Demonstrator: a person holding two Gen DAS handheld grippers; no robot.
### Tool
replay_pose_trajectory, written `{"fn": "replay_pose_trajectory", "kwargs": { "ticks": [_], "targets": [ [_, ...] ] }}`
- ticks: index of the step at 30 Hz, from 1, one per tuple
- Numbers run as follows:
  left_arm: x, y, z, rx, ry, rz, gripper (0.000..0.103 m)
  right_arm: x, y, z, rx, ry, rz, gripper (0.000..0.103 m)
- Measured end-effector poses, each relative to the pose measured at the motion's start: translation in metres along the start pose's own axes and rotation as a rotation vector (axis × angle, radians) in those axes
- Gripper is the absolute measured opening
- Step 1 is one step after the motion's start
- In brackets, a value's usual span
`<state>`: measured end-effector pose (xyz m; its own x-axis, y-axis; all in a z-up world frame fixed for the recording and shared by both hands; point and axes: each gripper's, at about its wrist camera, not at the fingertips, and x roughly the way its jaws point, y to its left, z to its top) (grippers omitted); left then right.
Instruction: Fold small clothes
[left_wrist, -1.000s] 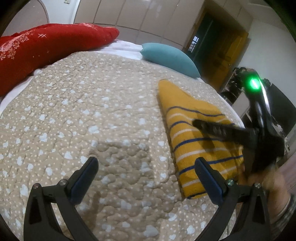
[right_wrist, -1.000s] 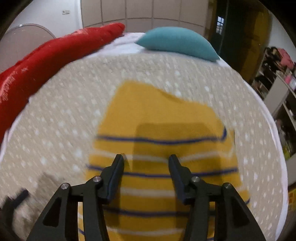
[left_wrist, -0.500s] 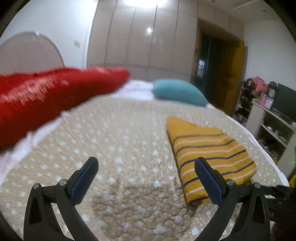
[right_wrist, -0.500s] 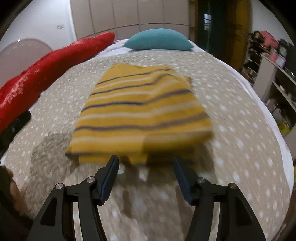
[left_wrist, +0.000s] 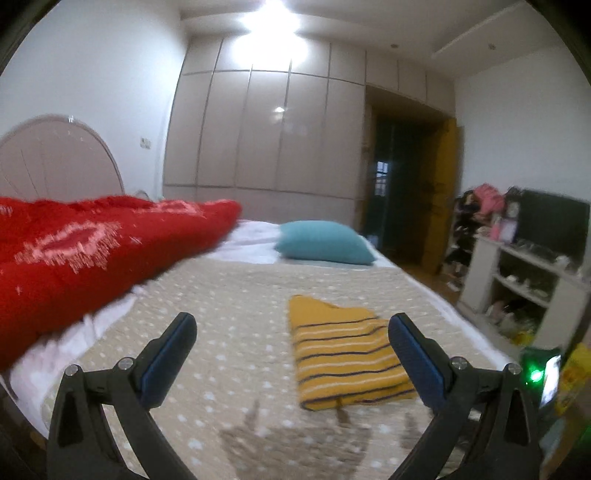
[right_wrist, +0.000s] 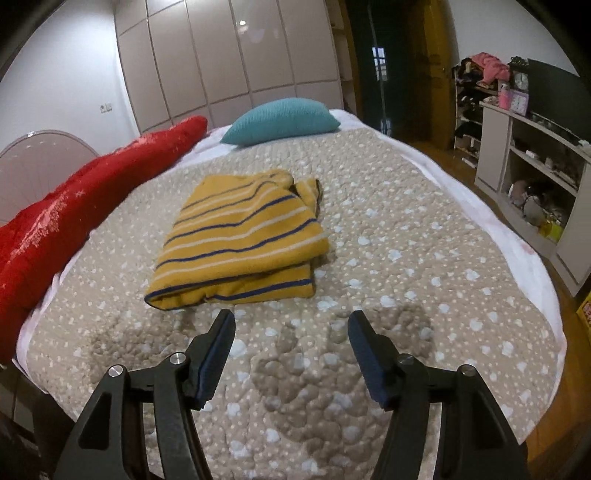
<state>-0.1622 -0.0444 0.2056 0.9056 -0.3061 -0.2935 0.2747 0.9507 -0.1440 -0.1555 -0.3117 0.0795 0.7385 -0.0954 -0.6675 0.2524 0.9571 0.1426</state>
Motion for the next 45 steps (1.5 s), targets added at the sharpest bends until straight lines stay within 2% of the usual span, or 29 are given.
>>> {"fn": "replay_pose_trajectory", "kwargs": {
  "ticks": [3, 6, 10, 19, 20, 22, 25, 32, 38, 45],
  "targets": [
    [-0.009, -0.003, 0.002, -0.03, 0.032, -0.041, 0.103, -0.014, 0.002, -0.004, 0.004, -0.02, 0.01, 0.07],
    [-0.014, 0.0, 0.009, -0.057, 0.1, -0.083, 0.103, -0.029, 0.006, -0.006, -0.011, -0.051, -0.001, 0.072],
    [-0.024, 0.006, 0.015, -0.109, 0.131, -0.131, 0.103, -0.047, 0.011, -0.007, -0.031, -0.095, -0.007, 0.075],
    [-0.034, -0.003, 0.025, -0.102, 0.124, -0.116, 0.103, -0.062, 0.004, -0.005, 0.009, -0.145, 0.019, 0.079],
    [-0.031, -0.007, 0.024, -0.094, 0.141, -0.14, 0.103, -0.062, 0.003, -0.005, 0.014, -0.146, 0.02, 0.08],
    [-0.014, -0.018, 0.014, -0.074, 0.237, -0.208, 0.103, -0.061, 0.0, -0.006, 0.023, -0.141, 0.02, 0.08],
    [0.002, -0.032, -0.001, -0.036, 0.321, -0.215, 0.103, -0.057, -0.004, -0.011, 0.038, -0.125, 0.017, 0.08],
    [0.019, -0.044, -0.018, 0.01, 0.356, -0.143, 0.103, -0.051, -0.016, -0.017, 0.053, -0.112, 0.0, 0.08],
    [0.032, -0.041, -0.026, 0.034, 0.374, -0.015, 0.103, -0.046, -0.022, -0.021, 0.072, -0.094, -0.007, 0.081],
    [0.038, -0.028, -0.038, 0.089, 0.355, 0.083, 0.103, -0.037, -0.003, -0.026, 0.019, -0.065, -0.012, 0.081]
  ]
}}
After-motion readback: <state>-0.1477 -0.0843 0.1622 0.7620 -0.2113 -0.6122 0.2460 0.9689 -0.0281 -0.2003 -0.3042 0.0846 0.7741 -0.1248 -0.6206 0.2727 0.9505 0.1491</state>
